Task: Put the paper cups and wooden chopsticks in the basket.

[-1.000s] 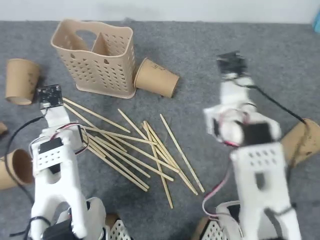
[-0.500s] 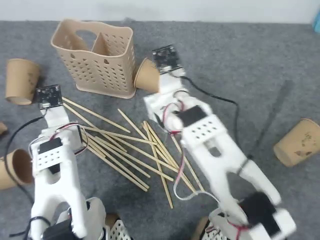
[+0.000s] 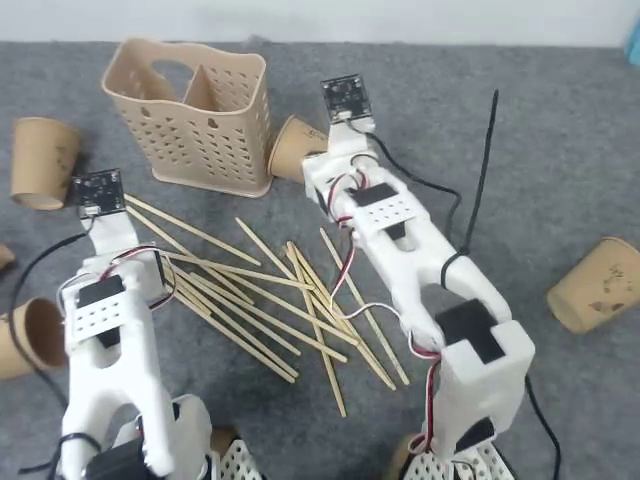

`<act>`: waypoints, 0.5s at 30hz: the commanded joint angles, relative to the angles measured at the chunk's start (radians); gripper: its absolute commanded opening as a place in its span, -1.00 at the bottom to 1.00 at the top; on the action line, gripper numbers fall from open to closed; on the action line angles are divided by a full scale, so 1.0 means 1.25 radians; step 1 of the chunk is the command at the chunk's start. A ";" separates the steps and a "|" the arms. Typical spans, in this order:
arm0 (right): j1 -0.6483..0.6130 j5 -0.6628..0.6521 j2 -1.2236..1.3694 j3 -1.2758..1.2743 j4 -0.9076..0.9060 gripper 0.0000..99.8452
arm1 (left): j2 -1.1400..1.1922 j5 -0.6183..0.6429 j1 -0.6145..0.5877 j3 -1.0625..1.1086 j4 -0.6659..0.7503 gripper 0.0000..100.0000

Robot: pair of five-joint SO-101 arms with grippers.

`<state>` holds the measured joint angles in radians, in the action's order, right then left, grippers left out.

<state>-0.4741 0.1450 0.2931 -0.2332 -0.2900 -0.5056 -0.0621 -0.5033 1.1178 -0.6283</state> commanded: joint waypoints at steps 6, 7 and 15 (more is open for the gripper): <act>0.080 0.009 -0.014 0.068 -0.105 -0.98 | -0.033 0.000 -0.001 -0.006 0.020 -0.97; 0.089 0.009 -0.014 0.061 -0.106 -0.98 | -0.033 0.000 -0.001 -0.006 0.020 -0.97; 0.128 0.009 -0.014 0.039 -0.179 -0.98 | -0.033 -0.001 -0.002 -0.006 0.020 -0.97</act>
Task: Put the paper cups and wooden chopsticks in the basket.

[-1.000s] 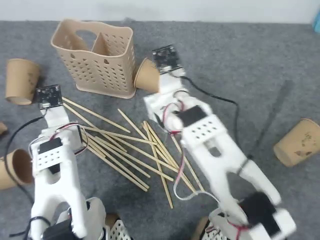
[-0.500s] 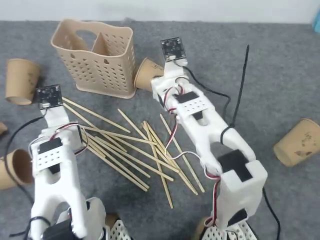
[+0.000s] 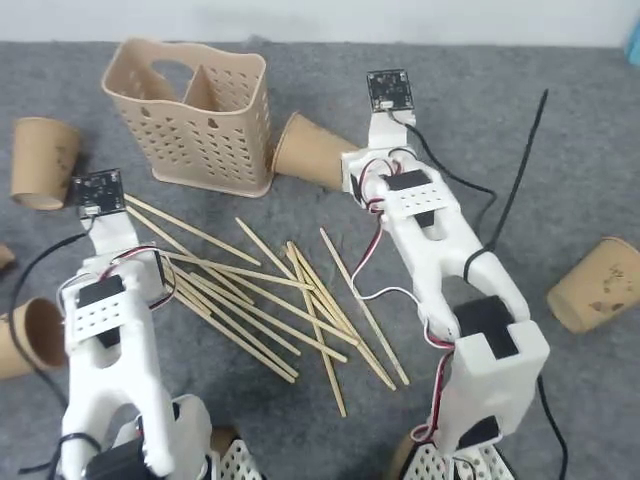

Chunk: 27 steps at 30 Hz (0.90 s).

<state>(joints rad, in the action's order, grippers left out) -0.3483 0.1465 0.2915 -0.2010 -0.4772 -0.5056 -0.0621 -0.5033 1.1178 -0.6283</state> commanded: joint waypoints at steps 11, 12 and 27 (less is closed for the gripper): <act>0.051 0.010 -0.002 -0.014 -0.025 -0.98 | -0.033 -0.001 -0.002 -0.003 0.020 -0.97; 0.055 0.010 0.004 -0.017 -0.024 -0.98 | -0.033 -0.001 -0.002 -0.003 0.020 -0.97; -0.029 0.009 -0.316 -0.147 -0.087 -0.97 | -0.033 -0.001 -0.002 -0.004 0.020 -0.97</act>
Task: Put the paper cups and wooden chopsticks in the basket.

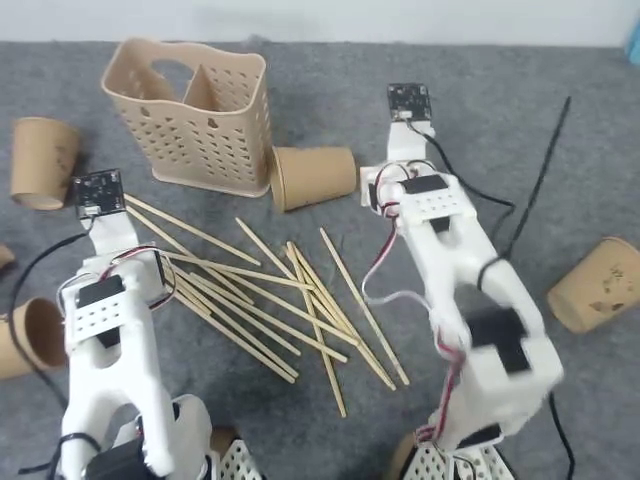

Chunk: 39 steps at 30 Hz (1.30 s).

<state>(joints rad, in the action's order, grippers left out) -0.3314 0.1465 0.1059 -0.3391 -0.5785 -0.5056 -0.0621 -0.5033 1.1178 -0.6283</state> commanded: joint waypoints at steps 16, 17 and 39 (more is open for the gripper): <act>-0.117 -0.052 -0.072 -0.099 0.307 -0.99 | -0.033 -0.001 -0.002 -0.006 0.020 -0.97; -0.098 -0.044 -0.048 -0.079 0.307 -0.99 | -0.033 -0.001 -0.002 -0.006 0.020 -0.97; -0.013 0.036 0.234 0.117 0.186 -0.98 | -0.034 -0.001 -0.004 -0.003 0.020 -0.97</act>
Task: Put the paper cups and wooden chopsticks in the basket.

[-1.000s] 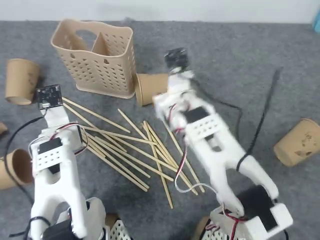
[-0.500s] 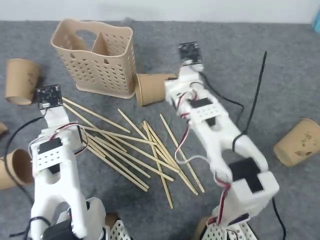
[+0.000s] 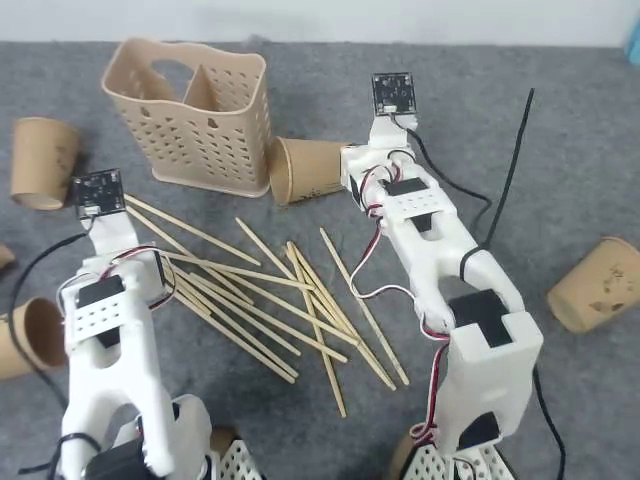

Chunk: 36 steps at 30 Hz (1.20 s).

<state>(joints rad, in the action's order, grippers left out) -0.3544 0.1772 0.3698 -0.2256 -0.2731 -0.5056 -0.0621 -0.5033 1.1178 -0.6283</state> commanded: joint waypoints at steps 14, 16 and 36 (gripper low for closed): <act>0.053 0.014 0.060 0.107 -0.240 -0.98 | -0.034 -0.001 -0.004 -0.003 0.020 -0.97; 0.053 0.014 0.052 0.108 -0.267 -0.98 | -0.034 -0.001 -0.004 -0.003 0.020 -0.97; -0.021 -0.063 -0.497 -0.036 -0.654 -0.98 | -0.033 -0.001 0.000 -0.004 0.020 -0.97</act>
<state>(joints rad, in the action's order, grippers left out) -0.3959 0.1772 -0.0844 -0.2378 -1.0925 -0.5056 -0.0621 -0.5033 1.1178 -0.6283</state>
